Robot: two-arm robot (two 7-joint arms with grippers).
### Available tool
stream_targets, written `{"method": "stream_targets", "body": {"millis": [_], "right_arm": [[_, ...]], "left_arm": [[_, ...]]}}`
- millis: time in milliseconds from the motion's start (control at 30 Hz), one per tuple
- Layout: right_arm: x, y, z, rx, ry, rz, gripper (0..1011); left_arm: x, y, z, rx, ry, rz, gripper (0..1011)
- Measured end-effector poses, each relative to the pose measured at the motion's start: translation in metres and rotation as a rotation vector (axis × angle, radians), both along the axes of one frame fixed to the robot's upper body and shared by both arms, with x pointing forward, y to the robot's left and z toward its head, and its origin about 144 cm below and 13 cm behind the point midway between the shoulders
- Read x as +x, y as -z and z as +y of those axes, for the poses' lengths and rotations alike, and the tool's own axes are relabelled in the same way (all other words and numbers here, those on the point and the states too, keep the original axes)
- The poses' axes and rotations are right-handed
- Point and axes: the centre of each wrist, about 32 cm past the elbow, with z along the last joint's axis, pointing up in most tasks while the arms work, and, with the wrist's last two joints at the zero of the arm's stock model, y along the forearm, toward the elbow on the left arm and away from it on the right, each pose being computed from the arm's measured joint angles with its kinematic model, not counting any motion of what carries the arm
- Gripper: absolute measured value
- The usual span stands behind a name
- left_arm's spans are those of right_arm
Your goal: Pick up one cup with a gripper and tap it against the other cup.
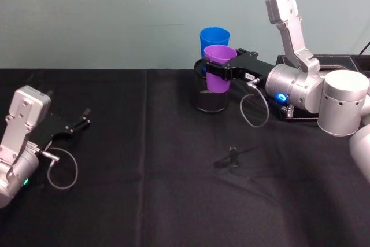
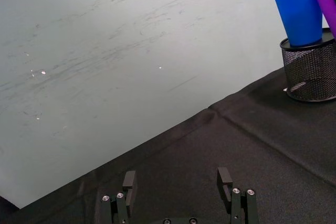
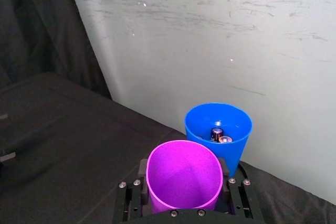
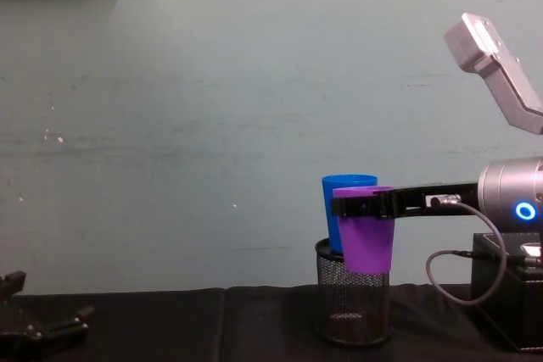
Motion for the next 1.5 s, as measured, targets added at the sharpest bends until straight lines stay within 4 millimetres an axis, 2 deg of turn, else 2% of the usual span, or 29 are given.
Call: {"method": "stream_targets", "body": {"millis": [1500], "right_arm": [[-0.0001, -0.0003, 0.0001, 0.000, -0.001, -0.001, 738]], "left_arm": [[0.0000, 0.0000, 0.0000, 0.000, 0.000, 0.000, 1000]]}}
